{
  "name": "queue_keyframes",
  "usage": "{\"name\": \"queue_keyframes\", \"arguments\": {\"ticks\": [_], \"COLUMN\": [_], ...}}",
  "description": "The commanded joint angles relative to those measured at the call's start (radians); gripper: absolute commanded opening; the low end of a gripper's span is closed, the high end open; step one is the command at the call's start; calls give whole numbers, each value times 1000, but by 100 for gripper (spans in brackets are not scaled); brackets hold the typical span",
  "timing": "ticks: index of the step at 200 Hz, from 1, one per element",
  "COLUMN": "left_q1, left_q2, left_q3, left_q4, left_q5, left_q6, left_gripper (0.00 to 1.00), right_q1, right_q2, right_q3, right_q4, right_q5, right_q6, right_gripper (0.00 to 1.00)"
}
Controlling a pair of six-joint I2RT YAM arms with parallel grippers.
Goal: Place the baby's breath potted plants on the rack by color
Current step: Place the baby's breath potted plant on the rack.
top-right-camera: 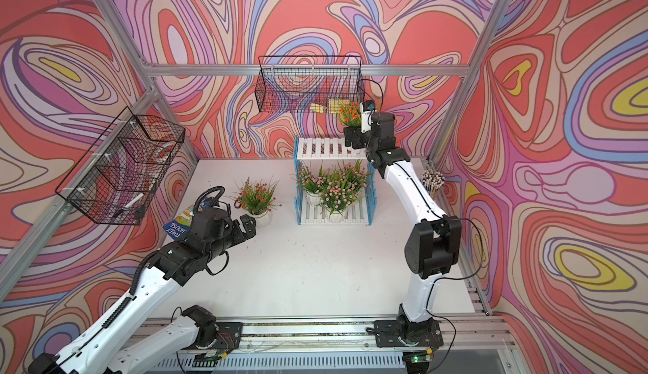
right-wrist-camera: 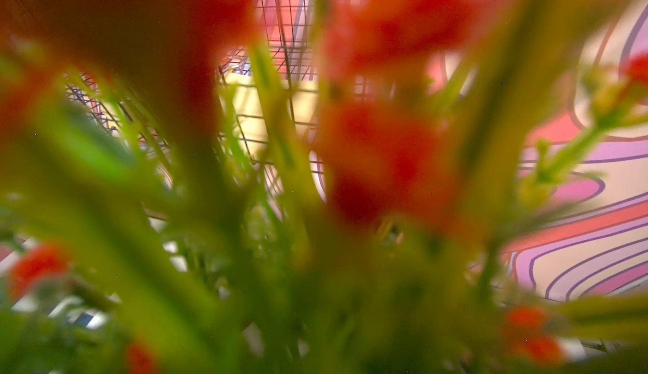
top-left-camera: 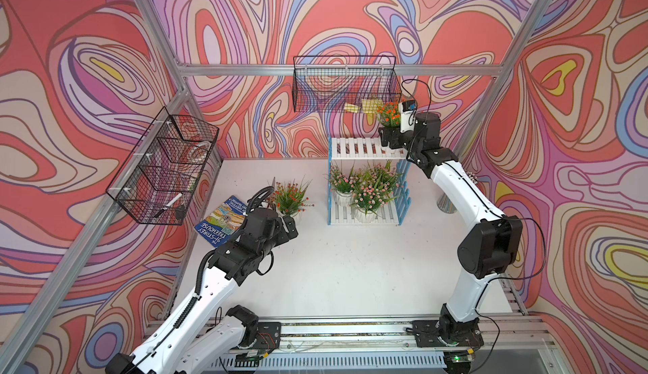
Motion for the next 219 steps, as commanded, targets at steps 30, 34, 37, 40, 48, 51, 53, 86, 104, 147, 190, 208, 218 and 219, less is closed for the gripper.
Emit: {"name": "queue_keyframes", "arguments": {"ticks": [30,34,37,40,48,51,53,86,104,147,190,208,218,219], "left_q1": [5,4,5,4,5,5,5,5,5,5,5,5,4,4], "left_q2": [-2,-1,-1,-1,-1,-1,-1,-4,-10,-20,-27,-35,-38,-38], "left_q3": [-14,-15,-14,-14,-16,-16,-16,-19,-19,-17,-20,-28,-30,-30], "left_q4": [20,20,19,21,22,22,21,20,16,15,17,26,29,29], "left_q5": [-2,-3,-3,-2,-3,-3,-3,-4,-6,-9,-10,-10,-13,-13], "left_q6": [-21,-21,-21,-21,-21,-21,-21,-23,-23,-17,-17,-17,-17,-17], "left_gripper": [100,100,100,100,100,100,100,100,100,100,100,100,100,100], "right_q1": [-7,-7,-7,-6,-8,-7,-7,-7,-7,-7,-7,-7,-7,-7], "right_q2": [-31,-31,-31,-33,-34,-34,-36,-60,-81,-124,-207,-240,-248,-249], "right_q3": [3,2,1,-1,-5,-5,-7,-49,-90,-153,-318,-396,-441,-446], "right_q4": [2,2,4,6,10,12,13,60,111,199,399,518,595,603], "right_q5": [-12,-10,-9,-9,-10,-12,-13,-11,-2,-13,-17,-30,-50,-53], "right_q6": [9,9,10,9,9,8,6,8,6,2,-9,-21,-32,-33], "right_gripper": [98,98,98,98,98,98,98,98,98,98,98,98,98,98]}}
